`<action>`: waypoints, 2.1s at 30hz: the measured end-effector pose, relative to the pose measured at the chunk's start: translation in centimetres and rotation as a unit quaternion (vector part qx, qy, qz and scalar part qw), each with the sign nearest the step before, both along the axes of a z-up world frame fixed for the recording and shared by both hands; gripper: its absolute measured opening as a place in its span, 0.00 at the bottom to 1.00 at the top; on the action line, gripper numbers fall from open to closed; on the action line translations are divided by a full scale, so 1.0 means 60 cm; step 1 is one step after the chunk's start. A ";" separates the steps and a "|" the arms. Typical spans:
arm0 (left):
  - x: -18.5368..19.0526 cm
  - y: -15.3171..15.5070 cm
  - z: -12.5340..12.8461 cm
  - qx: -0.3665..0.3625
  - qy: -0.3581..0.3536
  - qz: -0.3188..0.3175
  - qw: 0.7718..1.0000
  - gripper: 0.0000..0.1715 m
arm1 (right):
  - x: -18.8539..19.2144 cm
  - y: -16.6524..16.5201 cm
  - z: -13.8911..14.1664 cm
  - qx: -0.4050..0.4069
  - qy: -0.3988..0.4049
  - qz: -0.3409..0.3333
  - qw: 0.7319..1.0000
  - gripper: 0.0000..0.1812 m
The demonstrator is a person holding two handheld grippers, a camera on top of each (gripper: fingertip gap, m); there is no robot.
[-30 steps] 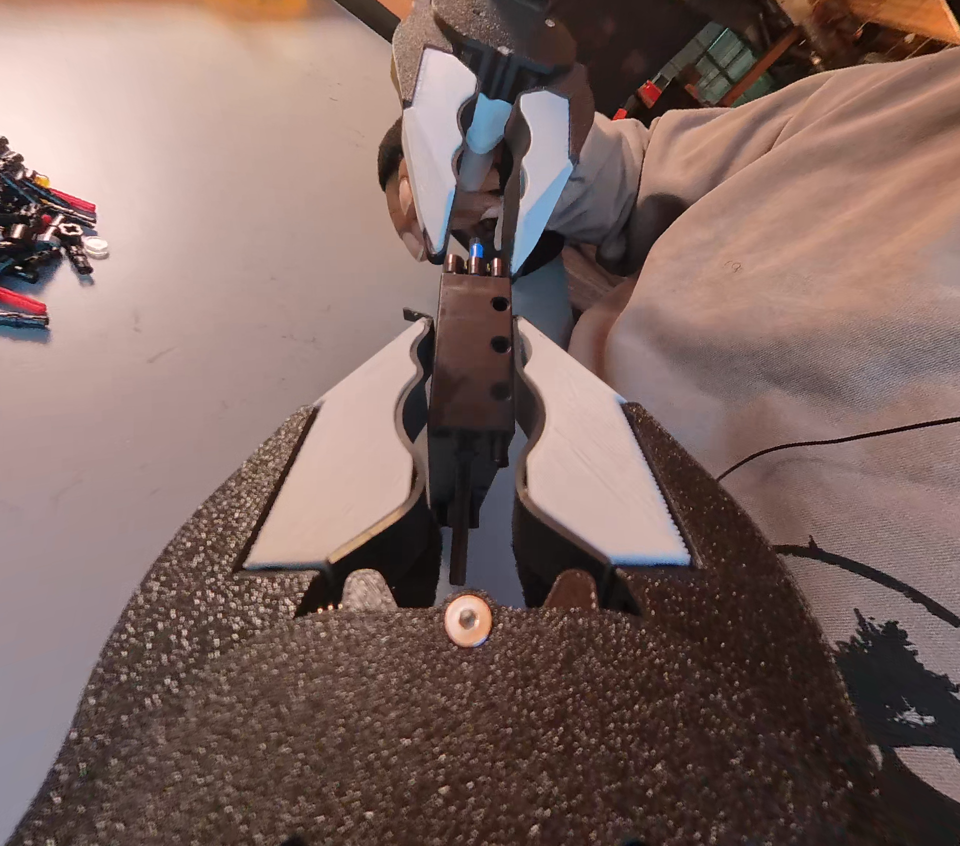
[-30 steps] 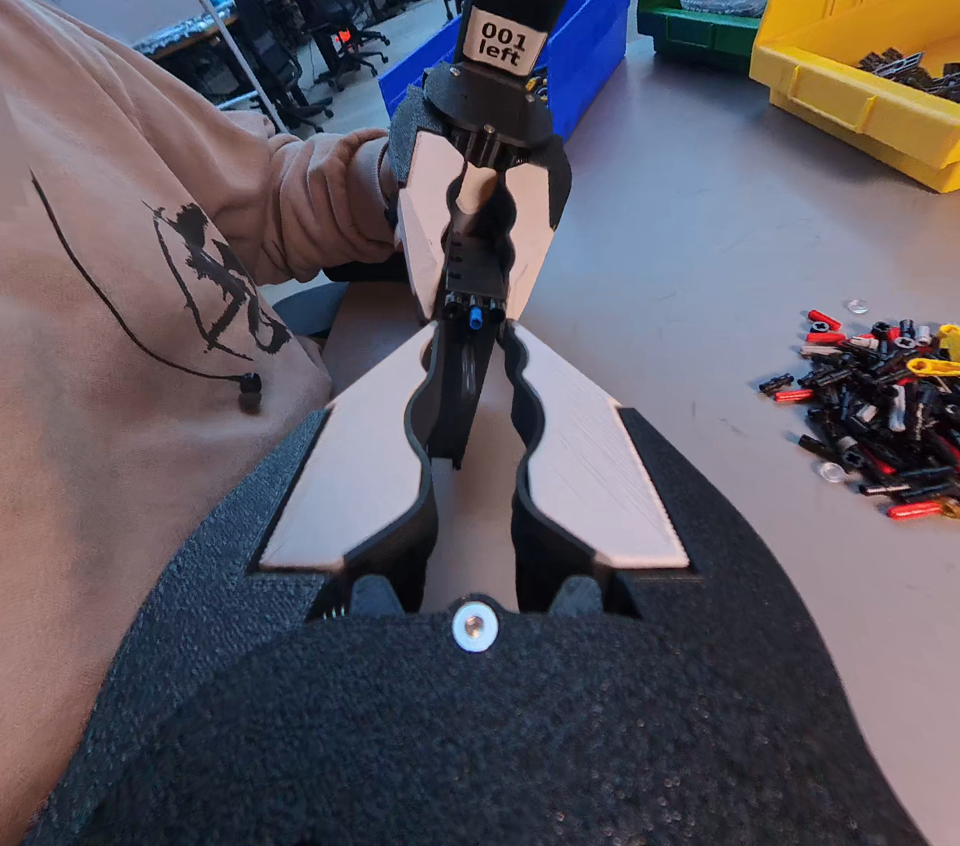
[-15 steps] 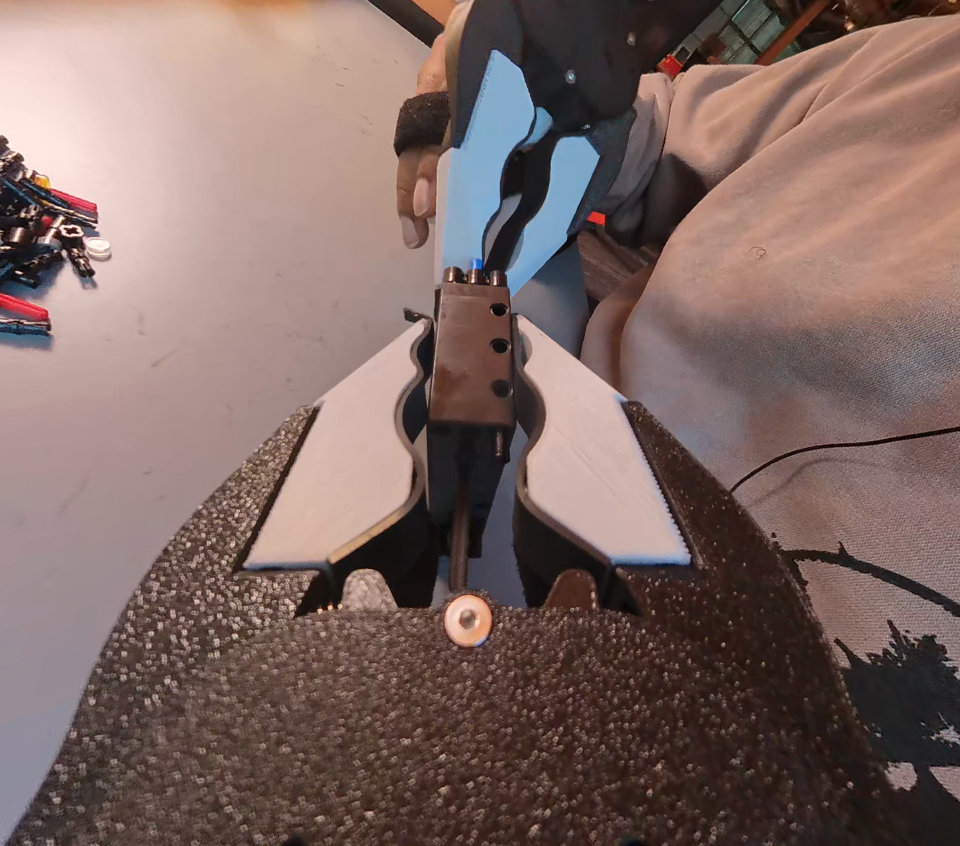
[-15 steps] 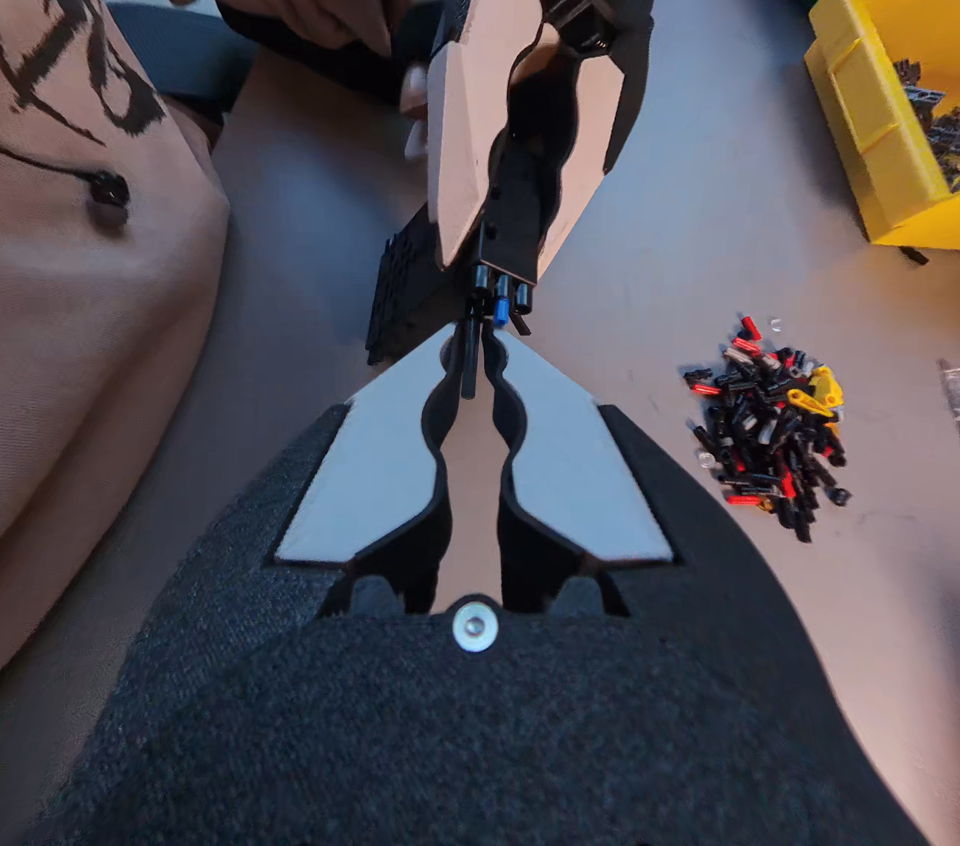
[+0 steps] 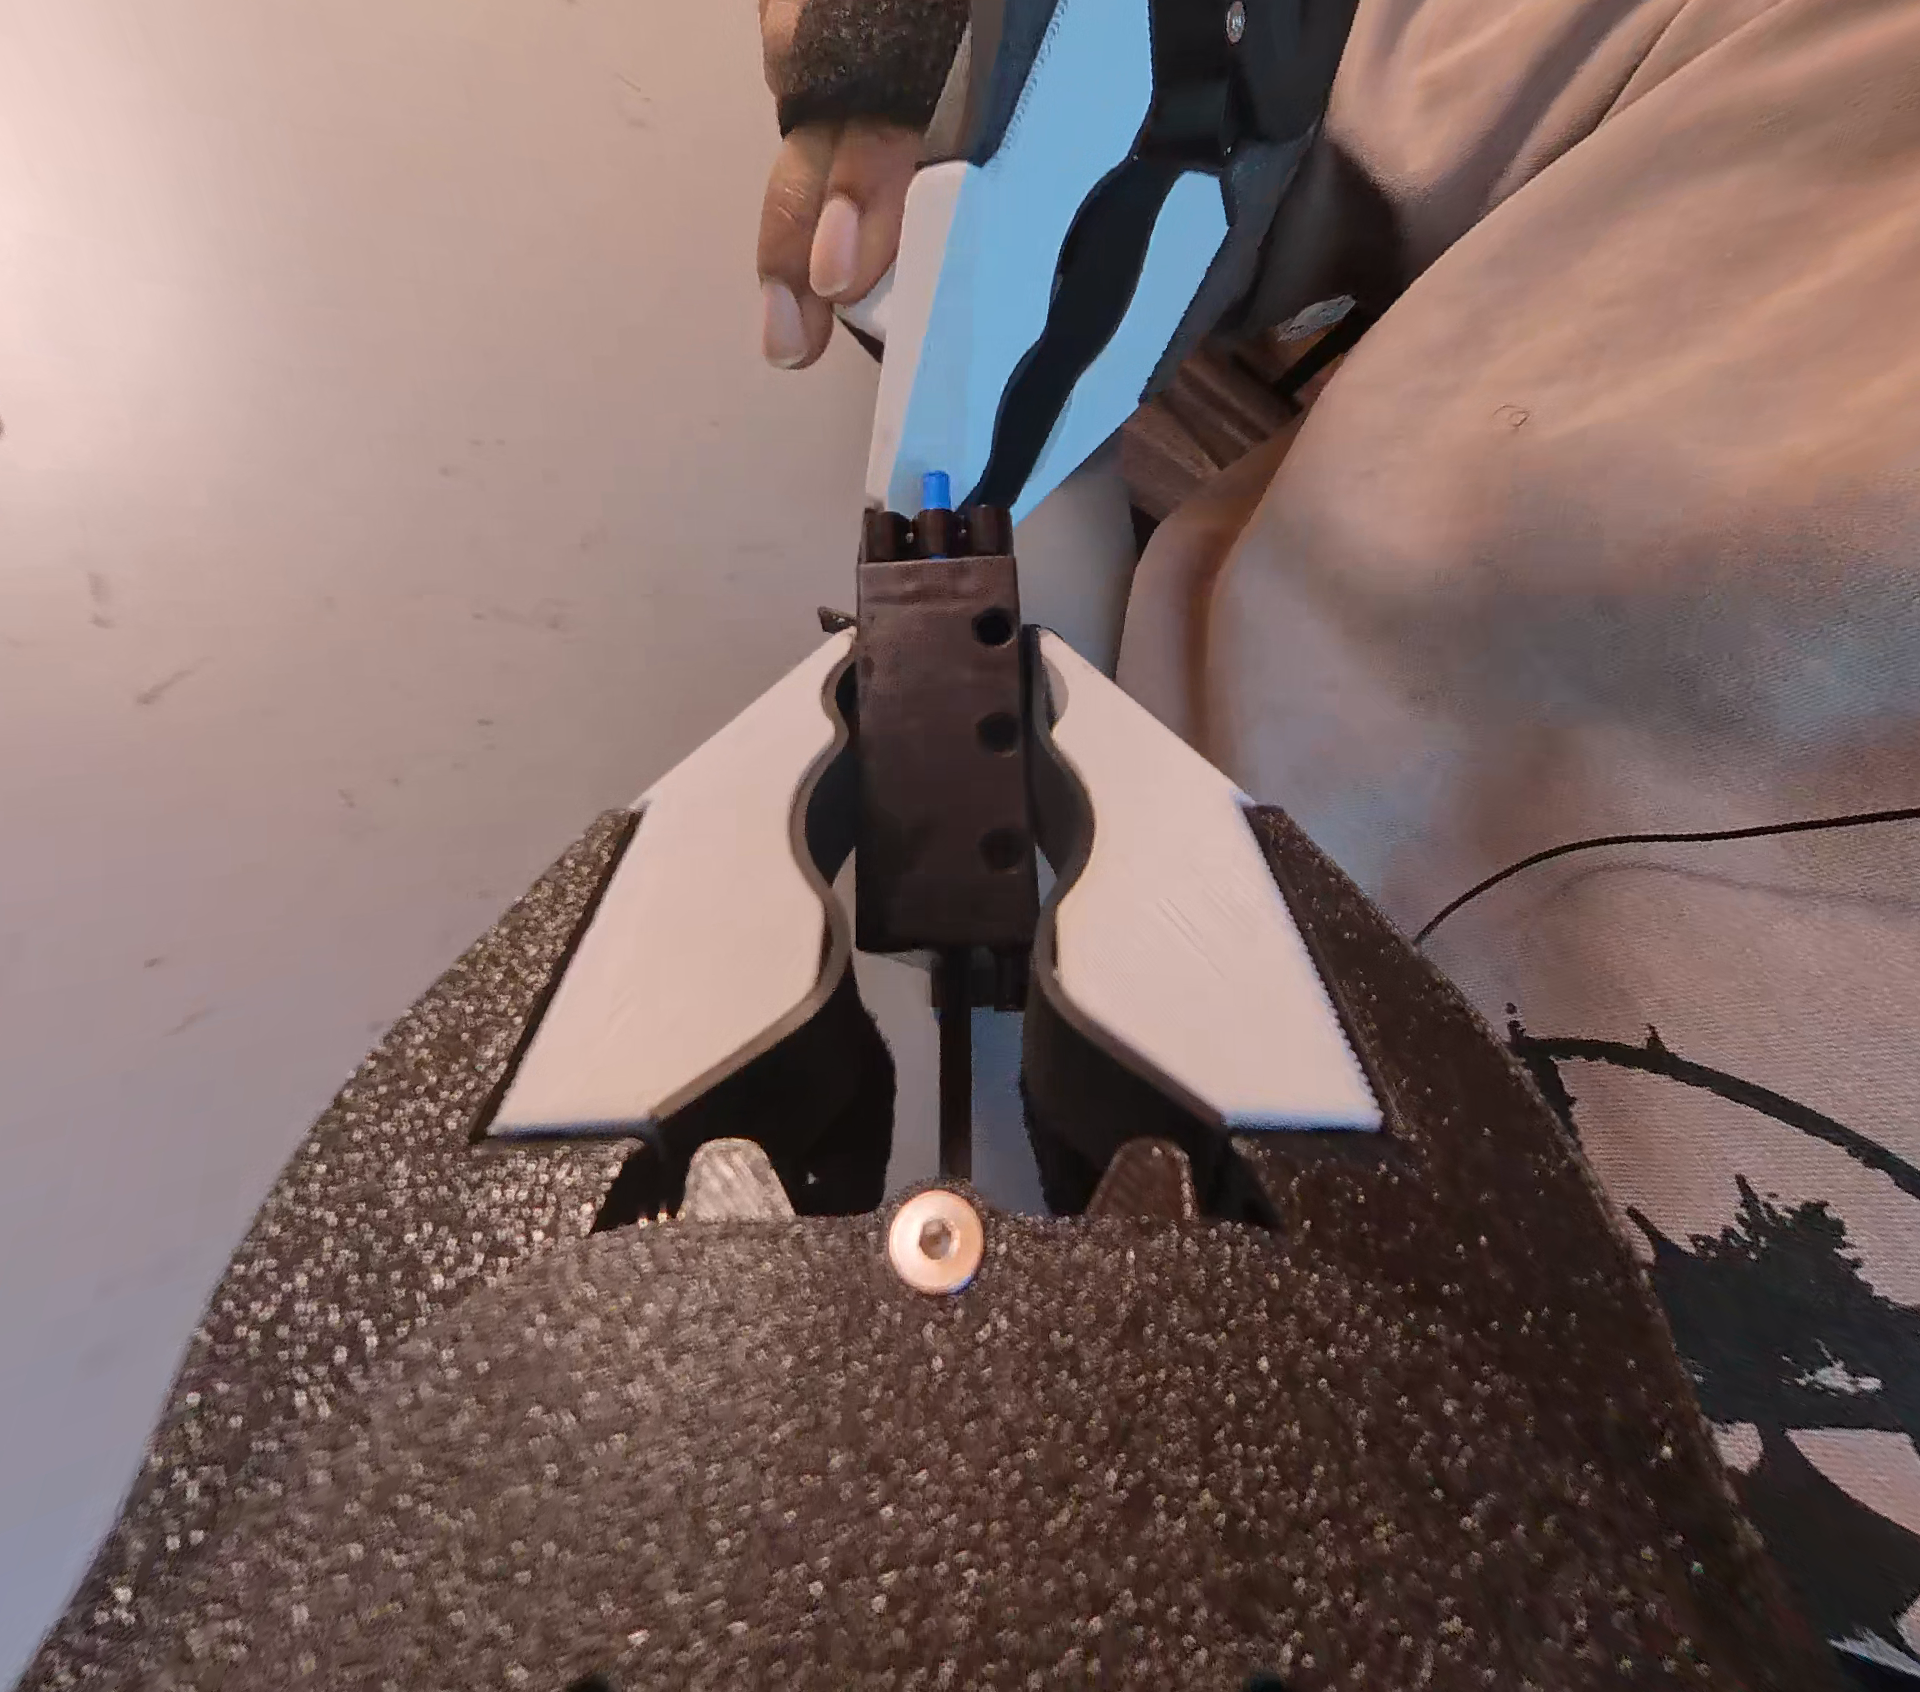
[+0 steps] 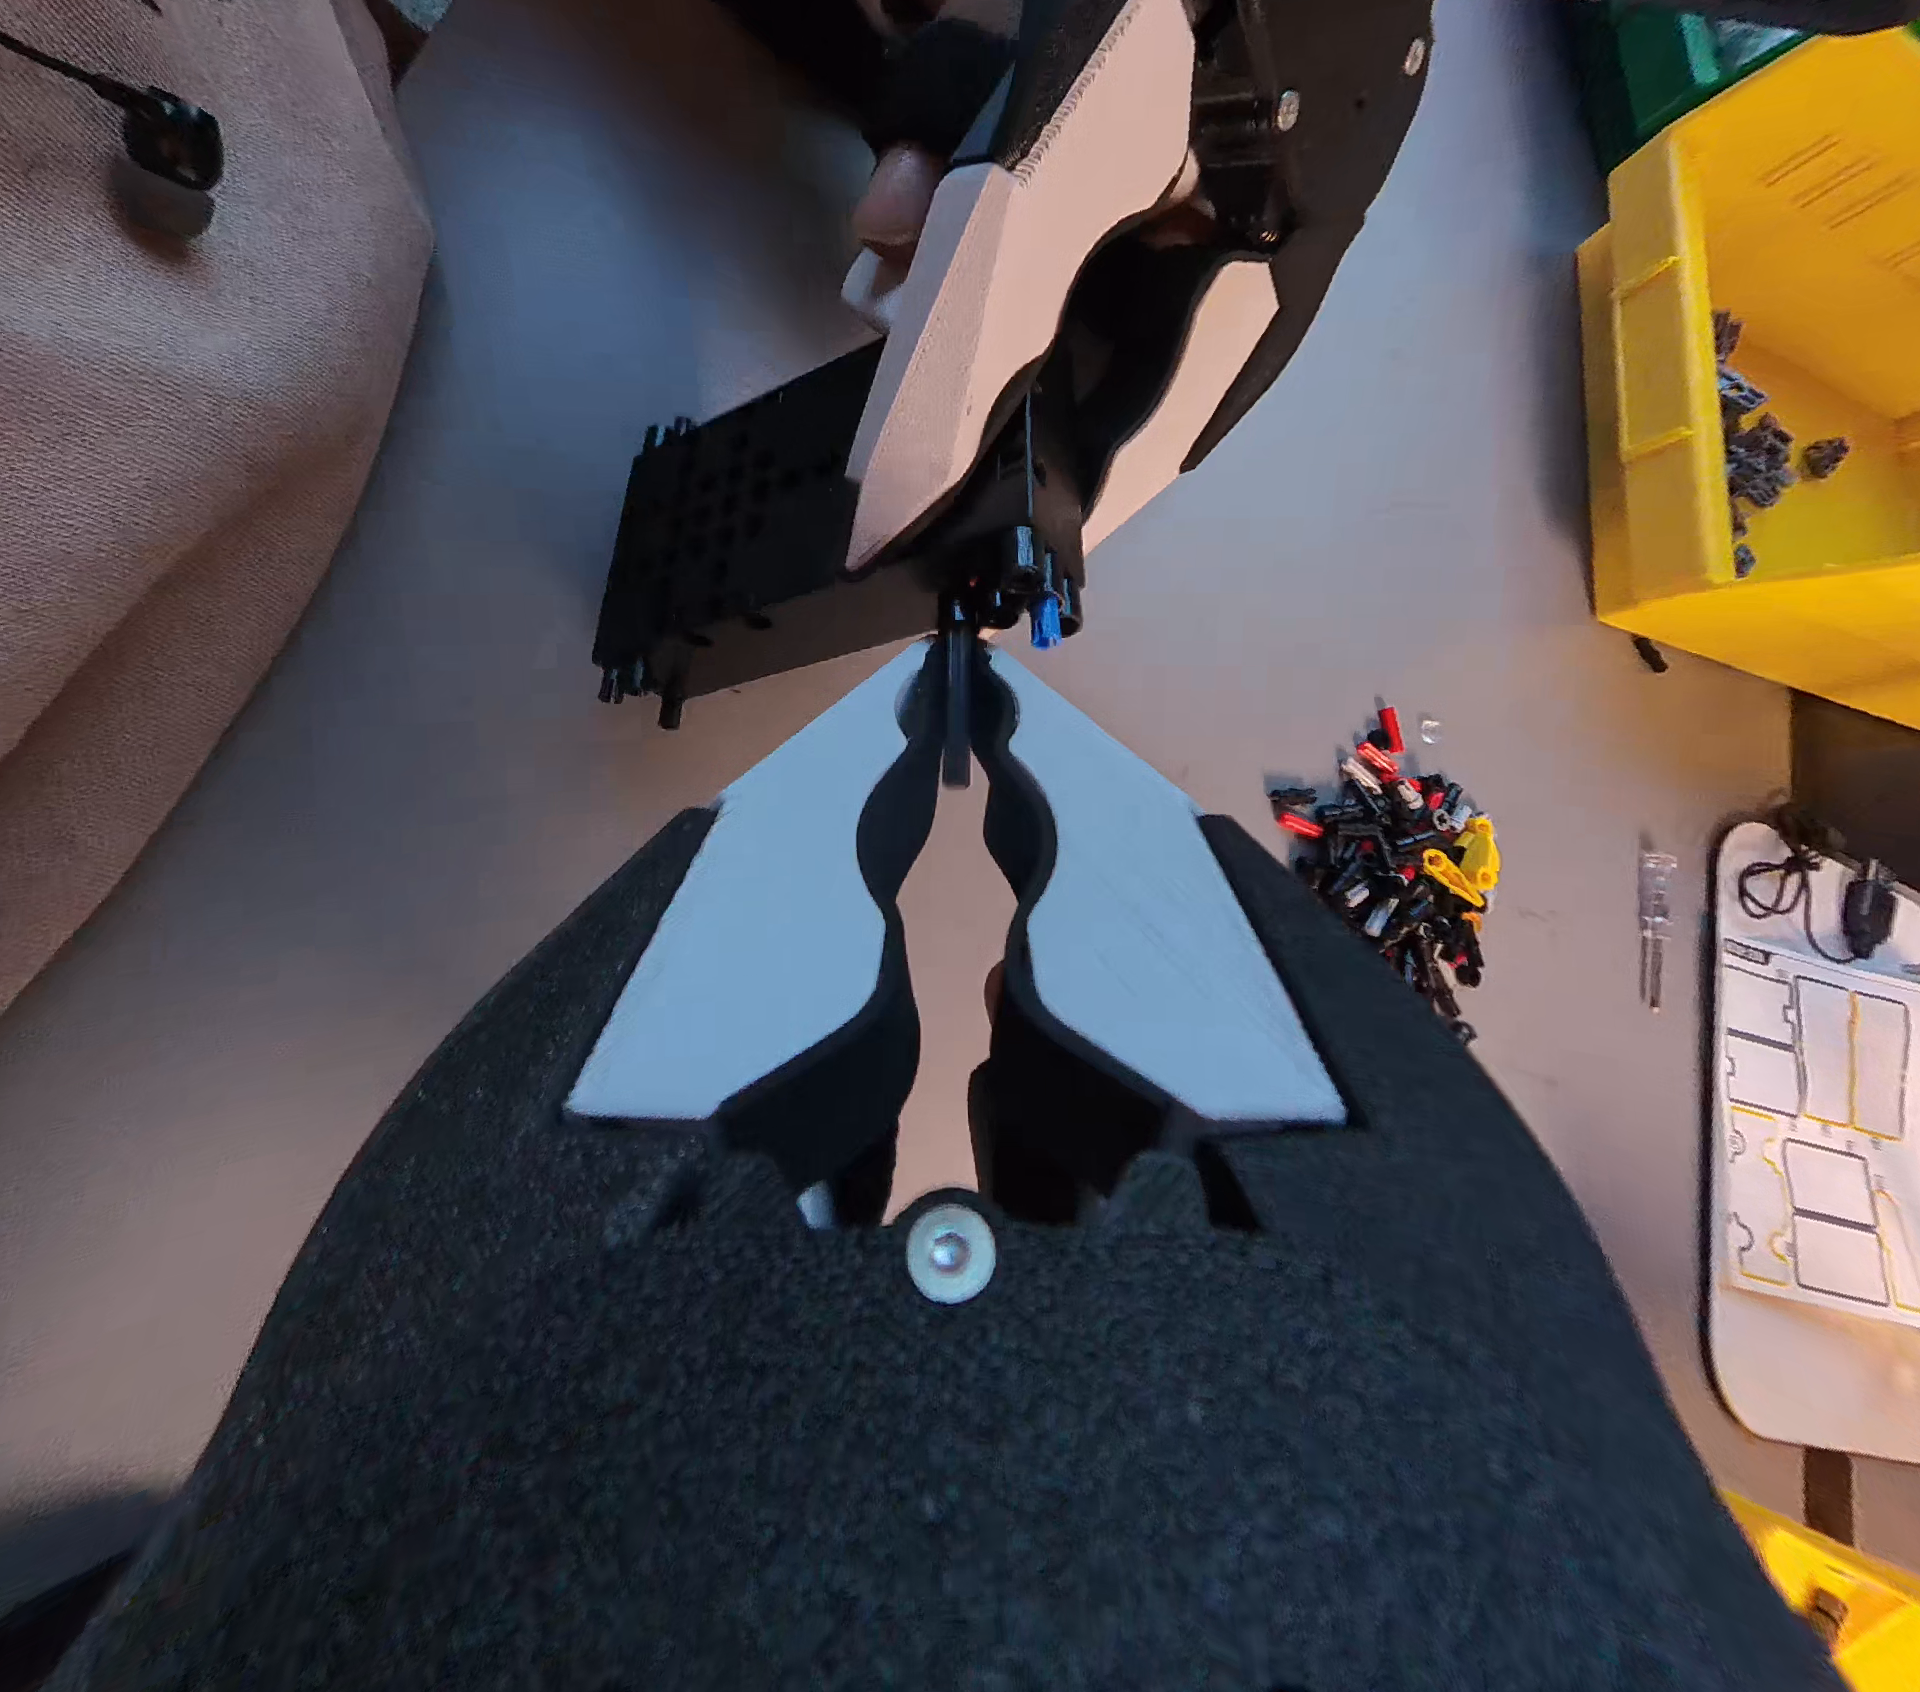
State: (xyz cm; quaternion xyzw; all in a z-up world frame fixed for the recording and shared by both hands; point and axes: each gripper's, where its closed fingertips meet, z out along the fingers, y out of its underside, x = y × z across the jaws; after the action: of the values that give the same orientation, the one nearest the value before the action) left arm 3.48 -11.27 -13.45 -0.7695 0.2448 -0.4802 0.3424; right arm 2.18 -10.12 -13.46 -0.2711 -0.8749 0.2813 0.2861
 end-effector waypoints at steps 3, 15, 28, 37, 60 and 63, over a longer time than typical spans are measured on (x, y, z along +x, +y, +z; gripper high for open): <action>0.006 -0.004 0.002 -0.001 -0.003 -0.011 1.000 0.17 | 0.008 -0.002 0.007 -0.027 0.017 -0.003 0.999 0.01; -0.026 -0.016 -0.001 -0.009 -0.006 0.010 1.000 0.16 | 0.066 0.045 0.030 -0.110 0.035 -0.077 0.990 0.00; 0.008 0.008 0.003 0.124 0.187 0.007 0.975 0.16 | 0.006 -0.001 0.049 -0.286 -0.009 -0.080 0.955 0.23; 0.010 0.011 -0.003 0.185 0.267 0.003 0.946 0.16 | 0.009 -0.013 0.041 -0.199 -0.060 -0.036 0.977 0.13; -0.037 0.002 0.020 0.176 0.124 0.073 0.974 0.16 | 0.054 0.048 0.100 -0.385 0.089 -0.102 0.913 0.12; -0.014 0.008 0.023 0.183 0.112 0.058 0.975 0.15 | 0.046 0.038 0.113 -0.401 0.103 -0.088 0.906 0.12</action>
State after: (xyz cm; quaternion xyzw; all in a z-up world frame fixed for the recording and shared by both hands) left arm 2.65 -10.81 -12.09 -0.7555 0.3199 -0.3176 0.4754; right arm 4.92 -7.86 -6.68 -0.4086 -0.6260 0.6087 0.2657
